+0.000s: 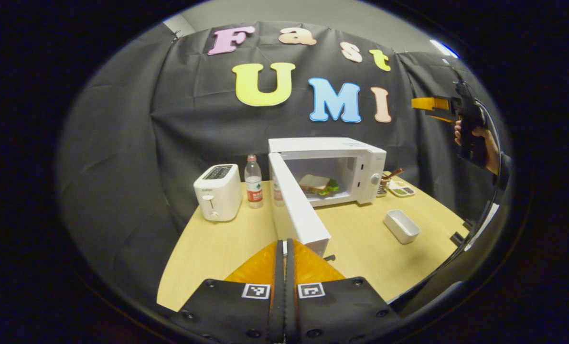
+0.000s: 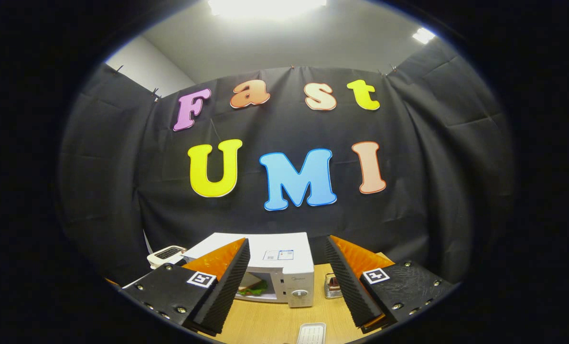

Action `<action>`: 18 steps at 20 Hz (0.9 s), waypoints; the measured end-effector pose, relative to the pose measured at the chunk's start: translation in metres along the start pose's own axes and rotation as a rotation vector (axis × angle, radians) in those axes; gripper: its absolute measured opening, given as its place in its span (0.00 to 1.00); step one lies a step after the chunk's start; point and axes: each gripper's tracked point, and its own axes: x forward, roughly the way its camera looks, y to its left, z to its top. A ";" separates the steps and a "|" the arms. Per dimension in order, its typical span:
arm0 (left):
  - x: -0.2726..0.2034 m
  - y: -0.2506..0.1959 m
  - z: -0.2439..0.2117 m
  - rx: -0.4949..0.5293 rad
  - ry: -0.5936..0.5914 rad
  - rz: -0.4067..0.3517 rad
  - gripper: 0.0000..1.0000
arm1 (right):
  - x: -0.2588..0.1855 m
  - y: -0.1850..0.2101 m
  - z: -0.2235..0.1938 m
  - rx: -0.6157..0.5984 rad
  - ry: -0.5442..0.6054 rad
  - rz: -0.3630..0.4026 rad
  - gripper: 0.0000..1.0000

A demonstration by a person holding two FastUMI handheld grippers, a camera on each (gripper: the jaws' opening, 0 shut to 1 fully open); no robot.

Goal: Open the microwave oven with the left hand, put the food in, and close the microwave oven.

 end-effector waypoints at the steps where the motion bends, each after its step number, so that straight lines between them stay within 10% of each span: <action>1: 0.003 -0.014 0.000 -0.006 -0.001 -0.022 0.07 | 0.001 -0.003 0.000 0.002 0.007 0.001 0.96; 18: 0.095 -0.175 0.035 0.069 0.001 -0.271 0.07 | 0.019 -0.120 0.005 -0.003 0.010 -0.105 0.95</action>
